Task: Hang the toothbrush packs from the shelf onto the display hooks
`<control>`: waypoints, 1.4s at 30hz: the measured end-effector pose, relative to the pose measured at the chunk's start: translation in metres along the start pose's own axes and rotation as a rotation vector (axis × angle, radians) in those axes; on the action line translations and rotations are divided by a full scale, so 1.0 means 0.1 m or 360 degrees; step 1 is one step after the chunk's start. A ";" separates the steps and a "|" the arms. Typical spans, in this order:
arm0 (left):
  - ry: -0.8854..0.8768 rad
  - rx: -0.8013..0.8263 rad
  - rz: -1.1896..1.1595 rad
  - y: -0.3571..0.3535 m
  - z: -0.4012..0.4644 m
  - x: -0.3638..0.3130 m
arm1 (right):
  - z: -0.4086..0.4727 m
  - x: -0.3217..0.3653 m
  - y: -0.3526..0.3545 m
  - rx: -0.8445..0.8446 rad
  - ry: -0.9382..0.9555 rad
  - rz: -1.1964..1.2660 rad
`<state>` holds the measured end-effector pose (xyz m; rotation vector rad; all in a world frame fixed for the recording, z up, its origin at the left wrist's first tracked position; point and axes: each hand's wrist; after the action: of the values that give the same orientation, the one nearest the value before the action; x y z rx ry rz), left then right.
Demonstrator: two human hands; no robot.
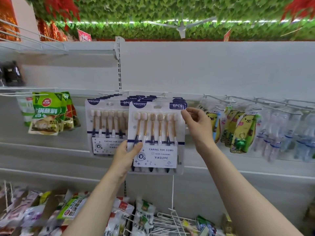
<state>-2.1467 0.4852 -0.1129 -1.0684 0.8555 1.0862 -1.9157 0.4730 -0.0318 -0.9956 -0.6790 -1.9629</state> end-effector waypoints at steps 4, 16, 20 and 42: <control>0.0016 0.0019 -0.0009 -0.07 0.14 0.01 | 0.12 0.03 0.01 0.0011 -0.0006 -0.0157; 0.0033 -0.0027 -0.0001 -0.21 0.36 0.14 | 0.33 -0.12 0.02 0.0111 0.0094 -0.0366; 0.0003 -0.0002 0.0068 -0.19 0.40 0.17 | 0.38 -0.25 -0.03 0.0153 0.0057 -0.0329; 0.0023 0.0016 0.0523 -0.01 0.42 0.20 | 0.24 -0.24 -0.12 0.0076 -0.0004 -0.0548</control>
<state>-2.1384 0.5307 -0.1198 -0.9476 1.0725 1.3461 -1.9074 0.5074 -0.0395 -0.8973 -0.9446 -2.2282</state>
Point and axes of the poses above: each hand's wrist, its own z-axis towards the middle knuckle, its own y-axis out of the back of the hand, x = y × z, and after that the axes turned 9 degrees about -z, right-handed
